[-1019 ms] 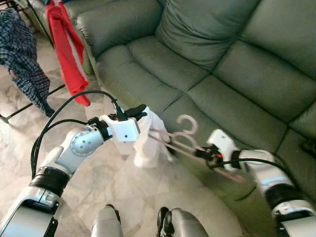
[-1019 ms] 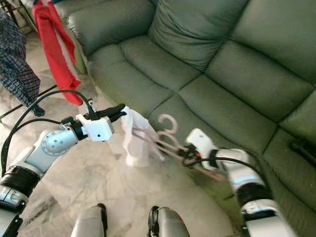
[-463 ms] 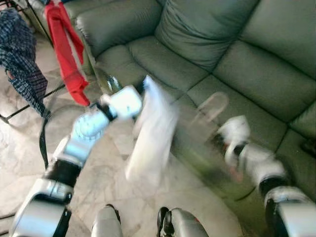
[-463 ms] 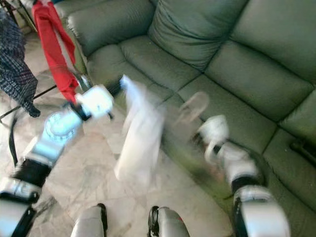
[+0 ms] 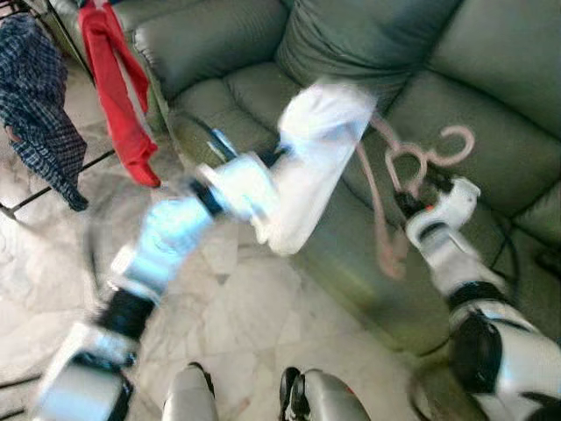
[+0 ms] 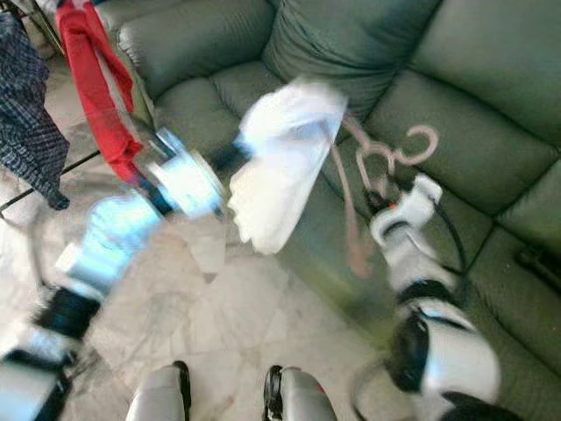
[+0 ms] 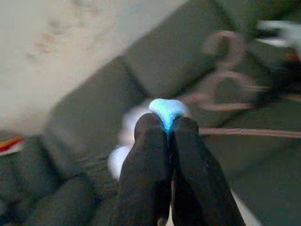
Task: Hang hanger
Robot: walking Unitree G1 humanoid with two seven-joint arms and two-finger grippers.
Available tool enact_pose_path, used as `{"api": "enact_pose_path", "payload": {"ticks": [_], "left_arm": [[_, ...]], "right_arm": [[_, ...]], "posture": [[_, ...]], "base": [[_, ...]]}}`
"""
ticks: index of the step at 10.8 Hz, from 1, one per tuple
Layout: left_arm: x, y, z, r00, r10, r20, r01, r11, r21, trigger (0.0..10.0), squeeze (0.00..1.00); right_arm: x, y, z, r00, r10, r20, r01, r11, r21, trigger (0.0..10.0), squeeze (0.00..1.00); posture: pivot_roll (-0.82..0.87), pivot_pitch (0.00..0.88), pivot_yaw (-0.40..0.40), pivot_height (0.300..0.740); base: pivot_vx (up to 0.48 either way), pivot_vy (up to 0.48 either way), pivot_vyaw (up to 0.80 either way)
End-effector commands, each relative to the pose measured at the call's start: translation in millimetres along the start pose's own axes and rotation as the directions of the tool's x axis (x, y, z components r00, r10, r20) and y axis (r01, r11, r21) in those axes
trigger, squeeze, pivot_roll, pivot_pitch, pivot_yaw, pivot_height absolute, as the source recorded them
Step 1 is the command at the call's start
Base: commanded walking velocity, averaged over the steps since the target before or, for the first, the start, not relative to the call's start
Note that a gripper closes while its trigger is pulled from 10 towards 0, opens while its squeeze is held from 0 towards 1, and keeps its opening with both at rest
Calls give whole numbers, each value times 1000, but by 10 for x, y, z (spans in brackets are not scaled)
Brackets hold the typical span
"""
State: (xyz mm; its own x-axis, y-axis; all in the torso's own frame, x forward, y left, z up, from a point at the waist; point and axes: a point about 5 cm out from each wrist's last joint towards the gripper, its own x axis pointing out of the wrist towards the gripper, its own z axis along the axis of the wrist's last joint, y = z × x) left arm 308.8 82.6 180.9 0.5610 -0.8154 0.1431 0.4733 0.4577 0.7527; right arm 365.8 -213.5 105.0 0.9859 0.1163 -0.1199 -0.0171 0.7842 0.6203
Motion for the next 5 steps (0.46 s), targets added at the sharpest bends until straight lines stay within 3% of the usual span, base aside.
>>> {"api": "enact_pose_path", "payload": {"ticks": [1, 2, 3, 4, 5], "left_arm": [[23, -142, 76, 996, -72, 43, 70, 996, 56, 10000, 0], [16, -129, 90, 998, -58, 40, 57, 998, 35, 10000, 0], [6, -65, 80, 999, -30, 28, 29, 999, 36, 10000, 0], [17, 23, 86, 1000, 9, 27, -11, 999, 50, 10000, 0], [24, 62, 96, 999, 30, 30, -32, 998, 58, 10000, 0]], "right_arm": [[117, 393, 328, 970, 200, 136, -202, 979, 0, 10000, 0], [143, 570, 290, 950, 283, 130, -283, 959, -14, 10000, 0], [162, 646, 281, 941, 307, 146, -315, 948, 37, 10000, 0], [156, 598, -167, 954, 271, -127, -276, 961, -20, 10000, 0], [37, 471, -532, 905, 243, -349, -302, 945, -124, 10000, 0]], "posture": [[-11, 147, -74, 740], [-12, 147, -81, 740], [-8, 144, -86, 740], [1, 141, -92, 740], [7, 139, -94, 740]], "base": [[0, 0, 0], [0, 0, 0], [0, 0, 0], [0, 0, 0], [0, 0, 0]]}}
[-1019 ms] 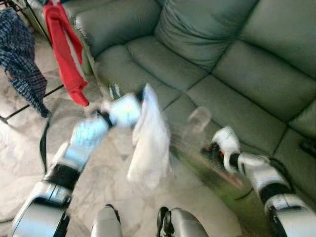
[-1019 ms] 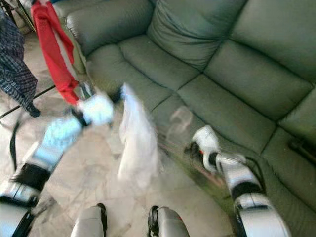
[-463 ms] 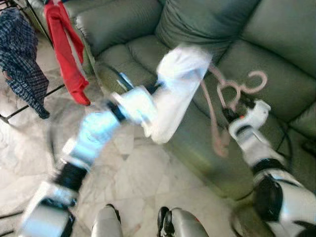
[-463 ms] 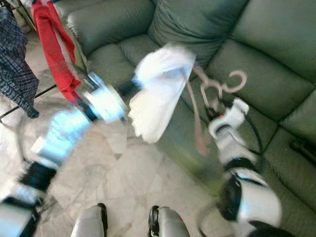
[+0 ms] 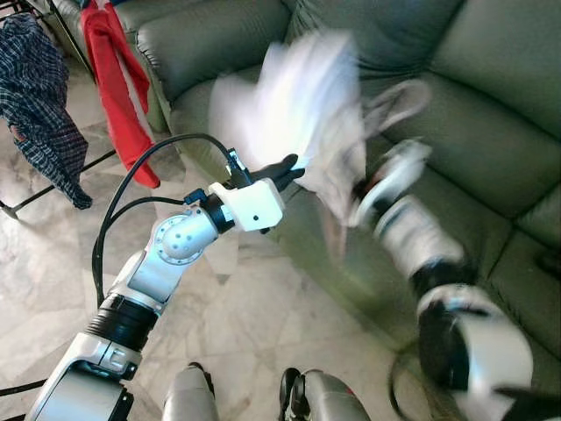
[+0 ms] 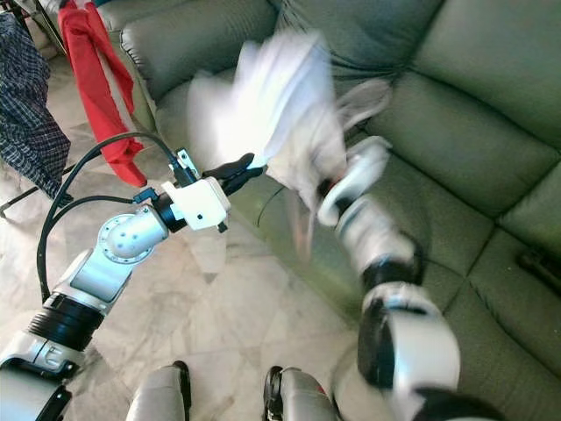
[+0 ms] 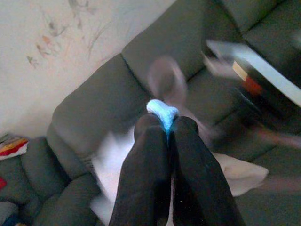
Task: Hang hanger
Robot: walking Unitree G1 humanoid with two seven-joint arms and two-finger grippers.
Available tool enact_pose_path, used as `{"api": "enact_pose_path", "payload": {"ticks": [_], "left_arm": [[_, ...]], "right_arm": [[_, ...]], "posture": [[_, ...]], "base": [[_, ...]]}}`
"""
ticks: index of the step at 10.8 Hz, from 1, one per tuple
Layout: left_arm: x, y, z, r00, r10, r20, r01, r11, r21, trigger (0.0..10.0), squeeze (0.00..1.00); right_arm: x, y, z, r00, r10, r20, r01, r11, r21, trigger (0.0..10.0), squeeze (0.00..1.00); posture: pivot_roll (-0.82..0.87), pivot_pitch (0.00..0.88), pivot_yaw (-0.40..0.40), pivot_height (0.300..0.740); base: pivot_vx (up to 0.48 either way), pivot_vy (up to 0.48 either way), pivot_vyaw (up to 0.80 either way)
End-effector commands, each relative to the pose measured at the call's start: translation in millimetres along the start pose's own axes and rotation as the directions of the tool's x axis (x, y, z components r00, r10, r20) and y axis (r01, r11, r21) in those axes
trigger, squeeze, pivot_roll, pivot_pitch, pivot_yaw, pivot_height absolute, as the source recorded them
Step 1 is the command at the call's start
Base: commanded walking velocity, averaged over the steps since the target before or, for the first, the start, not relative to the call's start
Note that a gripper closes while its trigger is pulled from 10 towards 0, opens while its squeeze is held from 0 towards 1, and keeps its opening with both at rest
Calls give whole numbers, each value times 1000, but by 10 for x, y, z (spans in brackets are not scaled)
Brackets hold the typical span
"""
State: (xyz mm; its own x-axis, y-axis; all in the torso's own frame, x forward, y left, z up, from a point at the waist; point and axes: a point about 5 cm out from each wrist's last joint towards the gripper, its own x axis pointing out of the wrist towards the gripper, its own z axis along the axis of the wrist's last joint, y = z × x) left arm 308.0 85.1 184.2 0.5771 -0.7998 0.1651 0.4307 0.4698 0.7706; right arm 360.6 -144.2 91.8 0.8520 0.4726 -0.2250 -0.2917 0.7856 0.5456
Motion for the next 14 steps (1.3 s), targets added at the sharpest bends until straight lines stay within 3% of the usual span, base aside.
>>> {"api": "enact_pose_path", "payload": {"ticks": [1, 2, 3, 4, 5, 6, 7, 8, 9, 10, 11, 12, 13, 14], "left_arm": [[37, 54, 72, 1000, 11, 29, -12, 999, 30, 10000, 0], [26, 70, 63, 1000, 16, 24, -17, 999, 36, 10000, 0], [34, 74, 58, 1000, 16, 24, -17, 999, 44, 10000, 0], [53, 73, 61, 1000, 6, 29, -8, 999, 52, 10000, 0], [49, 65, 73, 999, -10, 38, 8, 999, 52, 10000, 0], [20, 33, 100, 998, -32, 53, 30, 999, 26, 10000, 0], [-14, -19, 121, 997, -58, 57, 59, 998, -7, 10000, 0], [-19, -12, 90, 997, -62, 46, 62, 998, 10, 10000, 0], [-8, 8, 79, 997, -58, 42, 57, 998, 18, 10000, 0], [-1, 31, 86, 998, -52, 43, 51, 998, 20, 10000, 0], [-10, 24, 92, 998, -46, 40, 46, 999, 14, 10000, 0], [-10, 10, 86, 998, -44, 37, 43, 999, 12, 10000, 0], [4, -6, 110, 998, -36, 45, 36, 999, 11, 10000, 0], [26, -42, 135, 997, -47, 59, 47, 999, -3, 10000, 0]], "right_arm": [[-116, -231, -83, 988, -151, -15, 151, 987, 55, 10000, 0], [-192, -374, -37, 961, -273, 38, 269, 959, 84, 10000, 0], [-191, -336, -132, 975, -224, -2, 224, 971, 87, 10000, 0], [-192, -232, -387, 986, -119, -117, 123, 992, 20, 10000, 0], [-259, -282, -561, 975, -136, -174, 144, 989, 36, 10000, 0], [-296, -396, -522, 964, -230, -130, 239, 970, 55, 10000, 0], [-230, -382, -101, 959, -265, 100, 250, 957, 147, 10000, 0], [-125, -233, 444, 905, -281, 319, 234, 956, 178, 10000, 0], [-84, -80, 792, 857, -260, 445, 219, 965, 142, 10000, 0], [6, 268, 1167, 819, -134, 558, 102, 991, 87, 10000, 0], [152, 763, 1185, 833, 166, 528, -164, 985, -50, 10000, 0], [229, 942, 903, 859, 333, 388, -325, 941, -89, 10000, 0], [240, 749, 517, 927, 278, 251, -220, 947, -235, 10000, 0], [124, 582, 785, 872, 180, 456, -151, 984, -100, 10000, 0]], "posture": [[6, 140, -96, 740], [-2, 139, -94, 740], [-7, 138, -92, 740], [-12, 134, -95, 740], [-10, 132, -100, 740], [-5, 132, -101, 740], [-1, 132, -97, 740], [2, 128, -95, 740], [7, 121, -98, 740], [16, 114, -102, 740], [21, 110, -112, 740], [21, 110, -113, 740], [24, 114, -111, 740], [21, 117, -102, 740]], "base": [[0, 0, 0], [0, 0, 0], [0, 0, 0], [0, 0, 0], [0, 0, 0], [0, 0, 0], [0, 0, 0], [0, 0, 0], [0, 0, 0], [0, 0, 0], [0, 0, 0], [0, 0, 0], [0, 0, 0], [0, 0, 0]]}}
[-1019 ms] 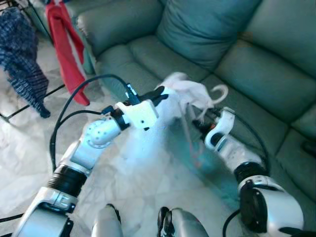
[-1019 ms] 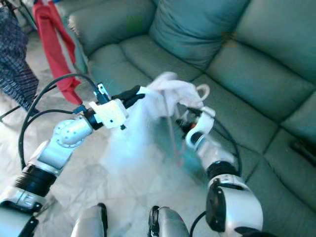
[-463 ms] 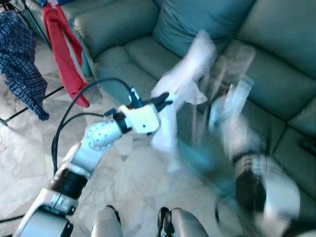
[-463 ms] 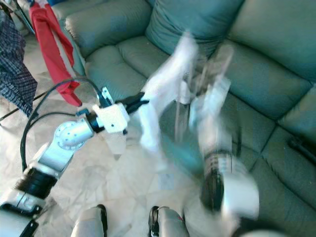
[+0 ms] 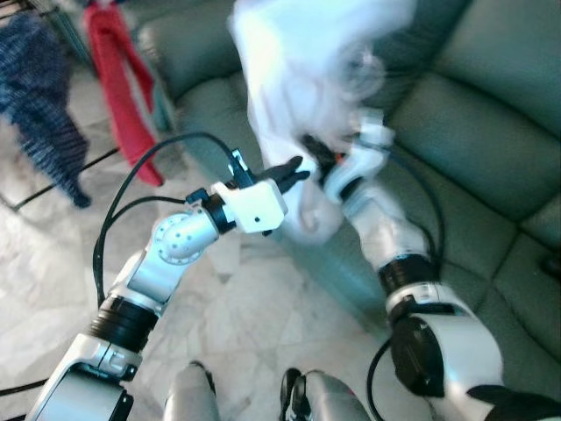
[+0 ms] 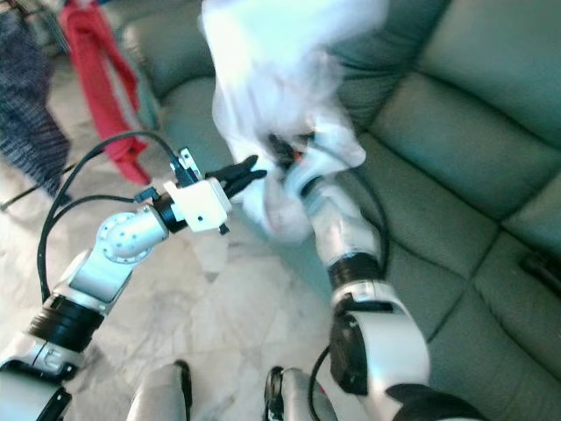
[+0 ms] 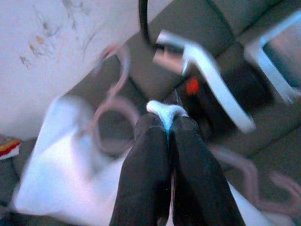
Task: Hang hanger
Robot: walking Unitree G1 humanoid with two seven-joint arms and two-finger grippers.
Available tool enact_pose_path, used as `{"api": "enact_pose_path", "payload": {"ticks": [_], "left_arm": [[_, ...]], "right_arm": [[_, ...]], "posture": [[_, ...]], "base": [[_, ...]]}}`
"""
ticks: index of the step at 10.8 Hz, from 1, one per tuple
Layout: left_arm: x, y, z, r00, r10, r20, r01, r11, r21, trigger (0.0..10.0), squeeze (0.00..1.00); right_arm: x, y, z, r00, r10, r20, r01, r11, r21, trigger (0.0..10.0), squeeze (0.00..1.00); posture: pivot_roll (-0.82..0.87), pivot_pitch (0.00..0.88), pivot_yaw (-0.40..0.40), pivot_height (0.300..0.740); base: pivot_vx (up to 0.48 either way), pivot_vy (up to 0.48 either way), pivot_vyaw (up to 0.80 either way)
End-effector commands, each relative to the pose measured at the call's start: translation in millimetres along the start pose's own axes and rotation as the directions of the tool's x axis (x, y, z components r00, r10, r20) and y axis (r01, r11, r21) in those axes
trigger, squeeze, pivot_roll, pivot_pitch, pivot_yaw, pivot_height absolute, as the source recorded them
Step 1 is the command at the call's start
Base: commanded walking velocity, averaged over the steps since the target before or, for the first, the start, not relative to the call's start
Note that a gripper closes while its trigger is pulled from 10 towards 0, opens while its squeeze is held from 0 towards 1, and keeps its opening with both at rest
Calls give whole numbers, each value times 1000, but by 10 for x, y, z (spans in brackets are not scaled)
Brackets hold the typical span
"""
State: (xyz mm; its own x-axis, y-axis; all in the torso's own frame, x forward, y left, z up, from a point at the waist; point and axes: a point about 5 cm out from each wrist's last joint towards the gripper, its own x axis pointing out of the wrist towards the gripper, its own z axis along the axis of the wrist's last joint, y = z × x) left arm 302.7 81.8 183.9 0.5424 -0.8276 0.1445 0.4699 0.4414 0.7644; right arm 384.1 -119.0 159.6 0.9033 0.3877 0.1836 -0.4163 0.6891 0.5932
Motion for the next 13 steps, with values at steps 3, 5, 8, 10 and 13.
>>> {"api": "enact_pose_path", "payload": {"ticks": [3, 5, 8, 10, 13], "left_arm": [[129, -139, 117, 997, -44, 67, 46, 999, -25, 10000, 0], [85, -319, 20, 995, -98, 29, 101, 987, -125, 10000, 0], [14, -603, -99, 986, -164, -13, 158, 966, -206, 10000, 0], [-46, -713, -203, 975, -213, -56, 188, 937, -295, 10000, 596], [-95, -799, -287, 964, -256, -76, 220, 922, -319, 10000, 1000]], "right_arm": [[190, 530, 1174, 868, 303, 393, -365, 926, 92, 10000, 0], [252, 743, 1337, 821, 348, 452, -420, 905, 67, 10000, 0], [294, 901, 1159, 854, 390, 344, -341, 919, -196, 10000, 0], [158, 894, 774, 879, 445, 171, -332, 830, -449, 10000, 0], [-67, 882, 501, 888, 448, 108, -292, 728, -620, 10000, 0]], "posture": [[6, 98, -92, 740], [21, 82, -96, 740], [25, 79, -96, 740], [24, 85, -97, 740], [8, 96, -90, 740]], "base": [[0, 0, 0], [0, 0, 0], [0, 0, 0], [0, 0, 0], [0, 0, 0]]}}
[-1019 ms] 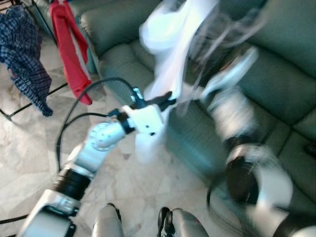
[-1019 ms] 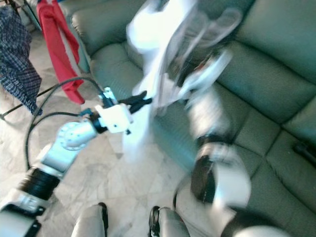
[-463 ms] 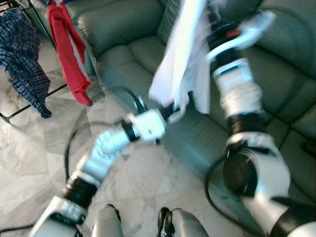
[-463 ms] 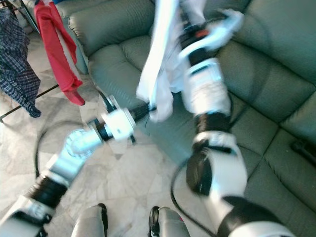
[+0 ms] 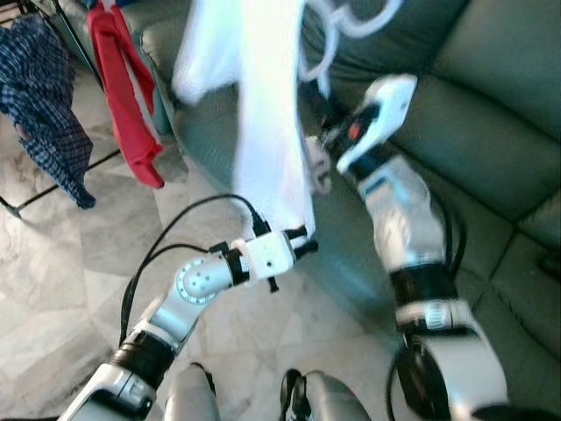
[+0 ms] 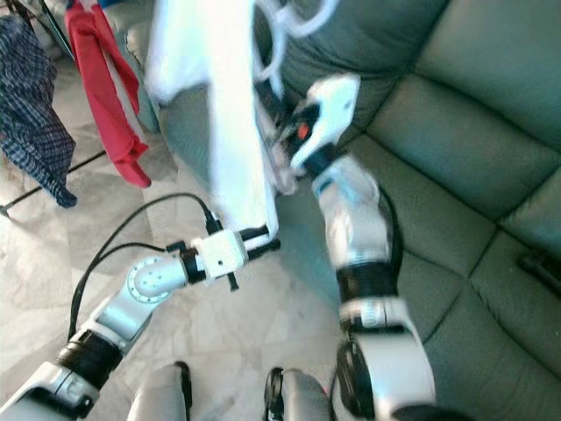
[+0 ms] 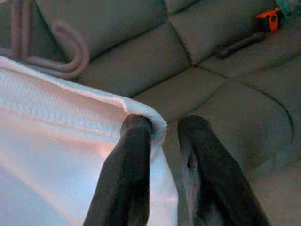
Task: Hang hanger
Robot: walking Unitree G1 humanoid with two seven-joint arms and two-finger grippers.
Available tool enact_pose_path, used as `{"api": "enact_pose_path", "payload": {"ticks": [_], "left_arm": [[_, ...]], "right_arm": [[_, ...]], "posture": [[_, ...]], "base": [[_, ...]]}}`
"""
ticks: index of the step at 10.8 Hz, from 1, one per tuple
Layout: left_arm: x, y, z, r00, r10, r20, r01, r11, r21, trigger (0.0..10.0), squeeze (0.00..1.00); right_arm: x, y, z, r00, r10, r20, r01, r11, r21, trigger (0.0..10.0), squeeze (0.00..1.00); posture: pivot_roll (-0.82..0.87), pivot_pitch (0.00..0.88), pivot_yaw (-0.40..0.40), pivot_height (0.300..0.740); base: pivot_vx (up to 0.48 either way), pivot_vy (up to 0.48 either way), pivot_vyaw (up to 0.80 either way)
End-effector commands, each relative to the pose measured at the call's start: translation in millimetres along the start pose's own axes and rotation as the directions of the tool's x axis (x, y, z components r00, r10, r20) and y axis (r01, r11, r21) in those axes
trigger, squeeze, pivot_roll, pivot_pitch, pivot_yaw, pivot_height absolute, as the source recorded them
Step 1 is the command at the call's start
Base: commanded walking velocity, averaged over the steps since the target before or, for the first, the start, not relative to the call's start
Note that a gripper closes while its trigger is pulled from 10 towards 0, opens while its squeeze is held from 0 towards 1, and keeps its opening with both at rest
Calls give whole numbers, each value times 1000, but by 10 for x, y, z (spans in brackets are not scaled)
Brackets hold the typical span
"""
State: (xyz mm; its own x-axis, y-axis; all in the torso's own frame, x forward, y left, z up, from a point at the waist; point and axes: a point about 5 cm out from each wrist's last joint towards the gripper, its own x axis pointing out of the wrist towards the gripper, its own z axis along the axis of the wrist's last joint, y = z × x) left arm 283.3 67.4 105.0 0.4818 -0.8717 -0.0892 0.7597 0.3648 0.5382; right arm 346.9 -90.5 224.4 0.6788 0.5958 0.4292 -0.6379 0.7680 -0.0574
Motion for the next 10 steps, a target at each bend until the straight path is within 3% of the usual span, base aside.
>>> {"api": "enact_pose_path", "payload": {"ticks": [1, 3, 7, 9, 10], "left_arm": [[13, 11, -2, 1000, 2, -4, -2, 1000, 19, 10000, 1000], [-43, 106, -80, 997, 65, -44, -64, 997, 34, 10000, 1000], [-371, -6, -259, 992, 82, -100, -85, 996, -27, 10000, 1000], [-506, -15, -338, 983, 109, -151, -102, 994, 50, 10000, 1000], [-575, 53, -352, 973, 166, -160, -153, 984, 93, 10000, 1000]], "right_arm": [[33, 55, 214, 995, 36, 97, -29, 996, -79, 10000, 0], [-183, 146, 105, 995, 89, 44, -82, 987, -139, 10000, 0], [-588, 62, -267, 994, 28, -109, -55, 966, -251, 10000, 0], [-738, -44, -361, 993, -13, -120, -14, 974, -225, 10000, 0], [-837, -28, -404, 989, 30, -141, -61, 974, -217, 10000, 0]], "posture": [[5, 97, -90, 740], [4, 97, -87, 740], [8, 118, -78, 740], [12, 130, -72, 740], [12, 135, -69, 740]], "base": [[0, 0, 0], [0, 0, 0], [0, 0, 0], [0, 0, 0], [0, 0, 0]]}}
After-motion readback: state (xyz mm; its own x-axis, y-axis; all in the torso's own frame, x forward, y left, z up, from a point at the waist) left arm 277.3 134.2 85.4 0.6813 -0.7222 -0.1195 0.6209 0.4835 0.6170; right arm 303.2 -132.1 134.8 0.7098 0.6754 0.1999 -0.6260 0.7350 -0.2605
